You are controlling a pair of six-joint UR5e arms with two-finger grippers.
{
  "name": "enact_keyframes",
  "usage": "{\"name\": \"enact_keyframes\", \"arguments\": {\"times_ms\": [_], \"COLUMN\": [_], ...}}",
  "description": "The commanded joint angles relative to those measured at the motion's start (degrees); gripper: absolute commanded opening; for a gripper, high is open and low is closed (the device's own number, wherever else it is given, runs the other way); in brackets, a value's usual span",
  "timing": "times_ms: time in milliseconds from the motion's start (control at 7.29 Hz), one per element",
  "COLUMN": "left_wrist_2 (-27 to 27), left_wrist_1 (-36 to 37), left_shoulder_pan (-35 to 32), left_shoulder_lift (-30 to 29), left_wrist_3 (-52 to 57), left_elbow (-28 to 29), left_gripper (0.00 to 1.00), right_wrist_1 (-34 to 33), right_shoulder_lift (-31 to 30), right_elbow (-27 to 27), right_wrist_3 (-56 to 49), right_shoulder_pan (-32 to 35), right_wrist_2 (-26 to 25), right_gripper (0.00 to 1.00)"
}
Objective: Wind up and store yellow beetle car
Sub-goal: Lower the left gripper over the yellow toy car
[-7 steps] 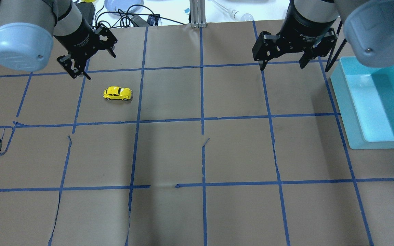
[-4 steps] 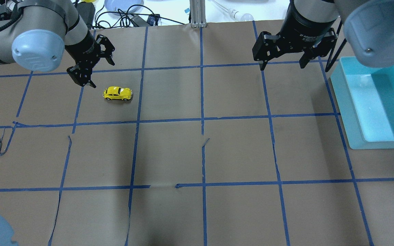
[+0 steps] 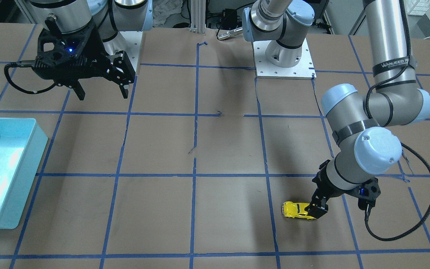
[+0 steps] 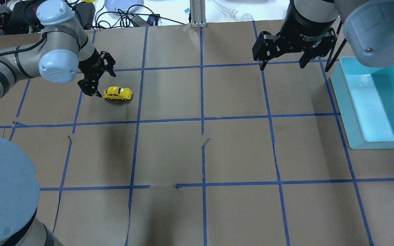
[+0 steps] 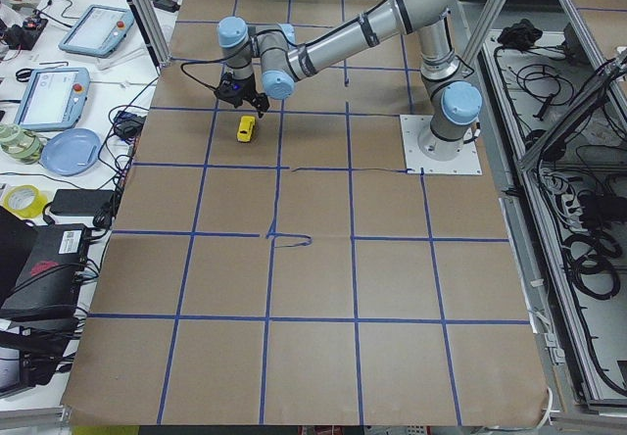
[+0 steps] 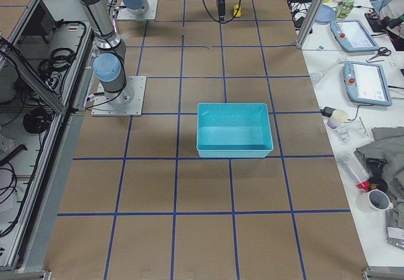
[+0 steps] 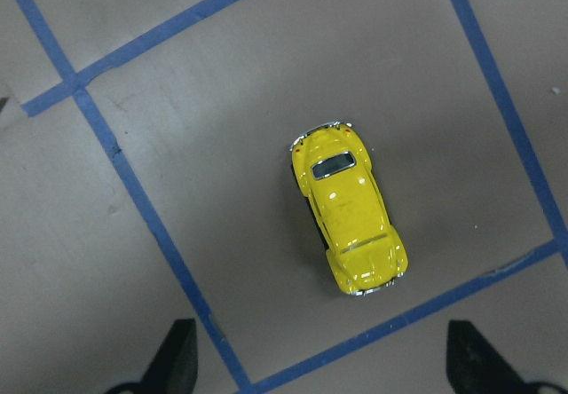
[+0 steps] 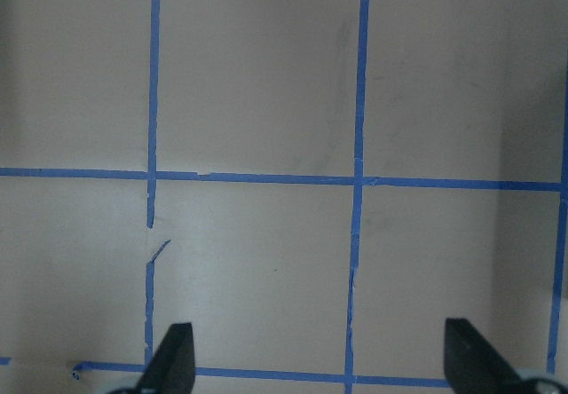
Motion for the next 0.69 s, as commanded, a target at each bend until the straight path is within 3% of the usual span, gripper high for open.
{"name": "enact_keyframes", "arguments": {"times_ms": [0,549], "left_wrist_2": [0.0,-0.6], "left_wrist_1": [1.0,3.5], "left_shoulder_pan": [0.8,0.8], "left_shoulder_lift": [-3.3,-6.6], "left_wrist_3": [-1.3,-6.2], "left_elbow": [0.8,1.6], "left_gripper": [1.00,1.00], "right_wrist_1": [0.0,0.0], "right_shoulder_lift": [0.0,0.0], "right_elbow": [0.2,0.2], "right_wrist_3": [0.0,-0.1], "right_shoulder_pan": [0.0,0.0], "right_wrist_2": [0.0,-0.1], "right_gripper": [1.00,1.00]}}
